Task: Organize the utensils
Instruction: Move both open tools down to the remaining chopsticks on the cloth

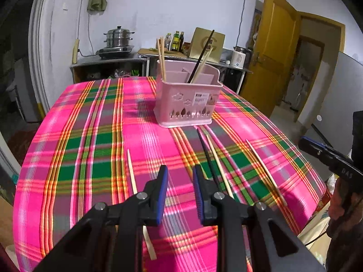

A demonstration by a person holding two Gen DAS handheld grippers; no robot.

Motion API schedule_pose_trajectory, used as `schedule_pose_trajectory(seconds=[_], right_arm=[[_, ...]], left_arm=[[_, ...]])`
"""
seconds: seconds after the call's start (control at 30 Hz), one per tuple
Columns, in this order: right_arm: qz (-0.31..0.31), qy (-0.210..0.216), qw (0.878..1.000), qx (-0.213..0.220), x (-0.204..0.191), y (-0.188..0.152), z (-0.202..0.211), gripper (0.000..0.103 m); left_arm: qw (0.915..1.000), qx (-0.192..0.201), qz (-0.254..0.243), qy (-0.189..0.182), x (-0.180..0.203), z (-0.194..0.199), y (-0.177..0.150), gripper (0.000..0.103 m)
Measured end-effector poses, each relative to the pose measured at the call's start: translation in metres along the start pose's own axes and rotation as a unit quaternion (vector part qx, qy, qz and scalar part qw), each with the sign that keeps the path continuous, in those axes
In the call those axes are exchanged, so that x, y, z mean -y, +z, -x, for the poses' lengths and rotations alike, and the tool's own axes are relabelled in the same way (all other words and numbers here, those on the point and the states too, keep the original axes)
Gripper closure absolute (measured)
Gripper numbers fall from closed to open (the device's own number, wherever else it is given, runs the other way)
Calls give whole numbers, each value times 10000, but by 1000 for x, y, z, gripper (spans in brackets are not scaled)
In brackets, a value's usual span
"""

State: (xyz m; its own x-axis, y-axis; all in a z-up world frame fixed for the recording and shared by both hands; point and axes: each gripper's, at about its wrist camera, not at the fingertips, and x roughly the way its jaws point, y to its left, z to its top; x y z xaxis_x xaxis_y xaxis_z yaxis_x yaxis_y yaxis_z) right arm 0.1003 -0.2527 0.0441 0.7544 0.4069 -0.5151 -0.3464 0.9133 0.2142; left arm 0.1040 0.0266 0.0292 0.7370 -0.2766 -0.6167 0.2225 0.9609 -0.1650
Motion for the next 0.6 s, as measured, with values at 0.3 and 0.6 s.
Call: schedule_pose_trajectory(seconds=[0.3,0.6], right_arm=[[-44,-84,9998,-190,8,-13,-7,77],[-141,-194,9989,-412,16,-17,-22,77]], left_arm=[[9994,-231,170,177,-14,-10,-17,80],[9981,-450,212,354,-25,-28,-18,80]])
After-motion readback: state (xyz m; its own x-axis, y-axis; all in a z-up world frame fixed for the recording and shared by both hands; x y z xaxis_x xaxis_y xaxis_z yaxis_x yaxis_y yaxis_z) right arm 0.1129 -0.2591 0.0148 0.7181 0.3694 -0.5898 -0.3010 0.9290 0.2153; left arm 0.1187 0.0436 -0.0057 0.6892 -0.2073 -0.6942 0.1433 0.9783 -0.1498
